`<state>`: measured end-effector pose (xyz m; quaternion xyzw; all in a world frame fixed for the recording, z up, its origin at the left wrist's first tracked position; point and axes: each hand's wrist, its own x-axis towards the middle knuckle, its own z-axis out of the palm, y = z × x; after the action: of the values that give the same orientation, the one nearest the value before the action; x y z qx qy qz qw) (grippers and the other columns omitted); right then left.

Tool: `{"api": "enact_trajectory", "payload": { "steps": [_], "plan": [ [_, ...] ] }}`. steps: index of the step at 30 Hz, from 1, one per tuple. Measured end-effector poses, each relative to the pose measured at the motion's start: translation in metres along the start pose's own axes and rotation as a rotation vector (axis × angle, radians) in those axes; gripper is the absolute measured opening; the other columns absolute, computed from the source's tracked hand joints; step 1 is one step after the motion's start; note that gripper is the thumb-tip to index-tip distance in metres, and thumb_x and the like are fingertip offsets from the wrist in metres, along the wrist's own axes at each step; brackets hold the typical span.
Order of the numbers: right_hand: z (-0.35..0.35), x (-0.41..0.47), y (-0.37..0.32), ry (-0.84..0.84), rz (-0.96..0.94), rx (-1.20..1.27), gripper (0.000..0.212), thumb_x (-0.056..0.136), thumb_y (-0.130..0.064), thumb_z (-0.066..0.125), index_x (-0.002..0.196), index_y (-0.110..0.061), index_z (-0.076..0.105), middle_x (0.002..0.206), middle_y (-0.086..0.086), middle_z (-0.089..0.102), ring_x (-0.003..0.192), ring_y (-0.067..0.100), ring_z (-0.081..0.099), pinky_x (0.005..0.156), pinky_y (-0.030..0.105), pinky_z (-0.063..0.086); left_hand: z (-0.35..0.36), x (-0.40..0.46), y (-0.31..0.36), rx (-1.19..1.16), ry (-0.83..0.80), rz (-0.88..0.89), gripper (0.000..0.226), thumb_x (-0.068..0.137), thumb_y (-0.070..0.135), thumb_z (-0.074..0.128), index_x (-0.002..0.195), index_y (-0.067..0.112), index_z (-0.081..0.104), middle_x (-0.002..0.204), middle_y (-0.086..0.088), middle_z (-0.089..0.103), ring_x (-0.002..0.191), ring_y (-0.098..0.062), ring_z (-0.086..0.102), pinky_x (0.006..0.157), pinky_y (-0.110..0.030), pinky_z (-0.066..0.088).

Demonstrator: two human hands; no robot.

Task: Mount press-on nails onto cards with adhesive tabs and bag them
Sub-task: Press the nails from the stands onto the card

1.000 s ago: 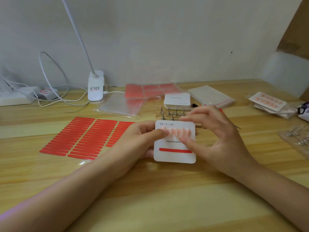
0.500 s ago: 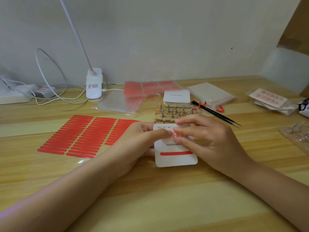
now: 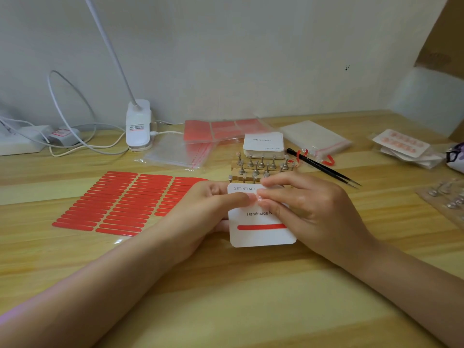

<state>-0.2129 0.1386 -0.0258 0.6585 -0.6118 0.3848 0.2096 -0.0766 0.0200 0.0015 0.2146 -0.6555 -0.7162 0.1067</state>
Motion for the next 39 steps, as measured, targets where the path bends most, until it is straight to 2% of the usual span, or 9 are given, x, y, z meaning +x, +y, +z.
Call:
{"api": "enact_trajectory", "payload": {
  "steps": [6,12,20,27,32,36,39],
  "plan": [
    [0.0005,0.0013,-0.0001,0.029,0.056,0.052,0.021,0.086,-0.021,0.059,0.087,-0.007,0.075,0.088,0.002,0.070,0.078,0.013,0.066,0.067,0.031,0.052,0.0009,0.0001,-0.0012,0.036,-0.003,0.003,0.020,0.086,0.010,0.059,0.074,0.013,0.074,0.082,-0.008,0.074,0.075,-0.017,0.071,0.056,-0.021,0.053],
    [0.0012,-0.0003,0.0003,0.045,0.030,0.074,0.020,0.084,-0.020,0.063,0.090,-0.005,0.074,0.090,0.006,0.070,0.079,0.016,0.067,0.067,0.033,0.054,-0.0001,0.0002,-0.0008,0.005,-0.011,0.009,0.025,0.086,0.010,0.059,0.070,0.019,0.076,0.080,-0.007,0.074,0.073,-0.016,0.071,0.056,-0.022,0.054],
    [0.0011,-0.0009,0.0001,0.035,0.049,0.110,0.015,0.079,-0.014,0.070,0.090,-0.006,0.074,0.090,0.006,0.069,0.081,0.016,0.066,0.068,0.034,0.054,-0.0012,0.0010,-0.0018,-0.011,-0.015,0.000,0.019,0.085,0.009,0.058,0.074,0.011,0.074,0.082,-0.010,0.074,0.074,-0.019,0.071,0.057,-0.023,0.056],
    [0.0002,-0.0001,0.0008,-0.024,0.139,0.202,0.014,0.077,-0.017,0.071,0.088,-0.009,0.075,0.091,0.003,0.067,0.084,0.011,0.063,0.071,0.030,0.052,-0.0033,0.0013,-0.0043,0.032,-0.026,0.004,0.013,0.086,0.011,0.059,0.089,0.008,0.071,0.086,-0.010,0.074,0.079,-0.020,0.071,0.067,-0.027,0.058],
    [-0.0006,0.0015,-0.0009,-0.042,0.181,0.217,0.014,0.077,-0.020,0.071,0.088,-0.013,0.075,0.090,0.000,0.066,0.085,0.008,0.061,0.074,0.026,0.050,-0.0024,0.0020,-0.0036,0.024,-0.016,-0.003,0.014,0.085,0.012,0.060,0.081,0.011,0.072,0.084,-0.010,0.074,0.077,-0.020,0.071,0.064,-0.026,0.058],
    [-0.0026,0.0037,-0.0035,-0.074,0.253,0.236,0.015,0.075,-0.018,0.075,0.089,-0.015,0.075,0.092,-0.003,0.065,0.087,0.004,0.059,0.077,0.022,0.048,-0.0017,0.0027,-0.0029,0.020,-0.013,-0.009,0.011,0.083,0.013,0.061,0.086,0.009,0.071,0.083,-0.009,0.074,0.077,-0.019,0.071,0.060,-0.023,0.056],
    [-0.0036,0.0050,-0.0066,-0.087,0.314,0.234,0.016,0.074,-0.016,0.075,0.090,-0.019,0.075,0.093,-0.007,0.064,0.089,0.002,0.057,0.079,0.015,0.045,-0.0015,0.0037,-0.0031,0.043,0.001,-0.012,0.009,0.080,0.013,0.065,0.085,0.010,0.072,0.084,-0.009,0.074,0.078,-0.020,0.071,0.064,-0.025,0.058]
  ]
}}
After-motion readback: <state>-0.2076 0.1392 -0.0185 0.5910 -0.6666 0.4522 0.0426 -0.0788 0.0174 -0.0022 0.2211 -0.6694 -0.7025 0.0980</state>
